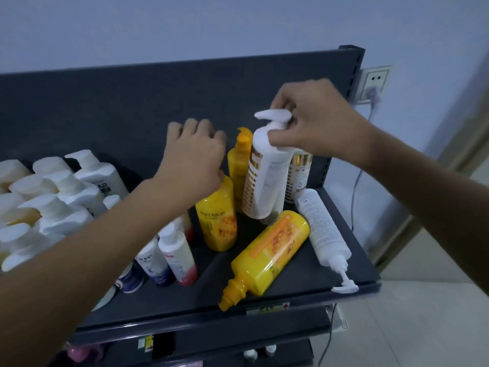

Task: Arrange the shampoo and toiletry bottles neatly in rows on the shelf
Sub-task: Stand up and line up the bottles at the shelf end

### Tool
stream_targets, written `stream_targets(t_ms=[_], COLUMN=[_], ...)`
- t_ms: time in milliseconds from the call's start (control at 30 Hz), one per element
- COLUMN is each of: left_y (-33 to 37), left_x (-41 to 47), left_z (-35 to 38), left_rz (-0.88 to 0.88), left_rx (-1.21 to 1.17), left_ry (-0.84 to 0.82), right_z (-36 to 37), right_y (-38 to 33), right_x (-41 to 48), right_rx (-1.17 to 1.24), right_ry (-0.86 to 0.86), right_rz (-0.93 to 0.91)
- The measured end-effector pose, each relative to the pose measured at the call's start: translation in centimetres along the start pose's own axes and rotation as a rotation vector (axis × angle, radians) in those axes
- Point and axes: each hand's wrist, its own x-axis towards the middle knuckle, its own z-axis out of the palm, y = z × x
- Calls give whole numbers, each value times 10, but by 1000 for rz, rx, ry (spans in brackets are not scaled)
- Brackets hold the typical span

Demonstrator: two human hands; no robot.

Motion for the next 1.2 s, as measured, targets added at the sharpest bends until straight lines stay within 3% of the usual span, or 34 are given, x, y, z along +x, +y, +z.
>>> stream_targets(t_ms=[67, 100, 167, 233, 267, 367, 700, 933, 1200], left_y=[30, 45, 71, 85, 88, 86, 76, 36, 26], left_x=[-28, -42, -67, -82, -87, -96, -93, -63, -22], left_z=[-4, -4, 7, 28, 38, 61, 69, 8, -29], left_rz=[83, 108, 47, 14, 11, 17, -46, -105, -3], left_rx=[-152, -300, -454, -398, -381, -371, -349, -223, -215], left_ry=[173, 95, -317, -696, -791, -872, -853, -570, -431], right_z=[-20, -27, -37, -39, -37, -28, -28, -38, 9], right_y=[-1, 0, 4, 9, 12, 22, 30, 27, 30], right_x=[-2, -4, -8, -14, -18, -32, -56, -55, -55], right_rx=[-43, -64, -100, -125, -134, -139, -105, -108, -61], right_ry=[17, 17, 6, -18, -34, -76, -8, -26, -136], right_rz=[-12, -17, -21, -13, -9, 7, 7, 67, 97])
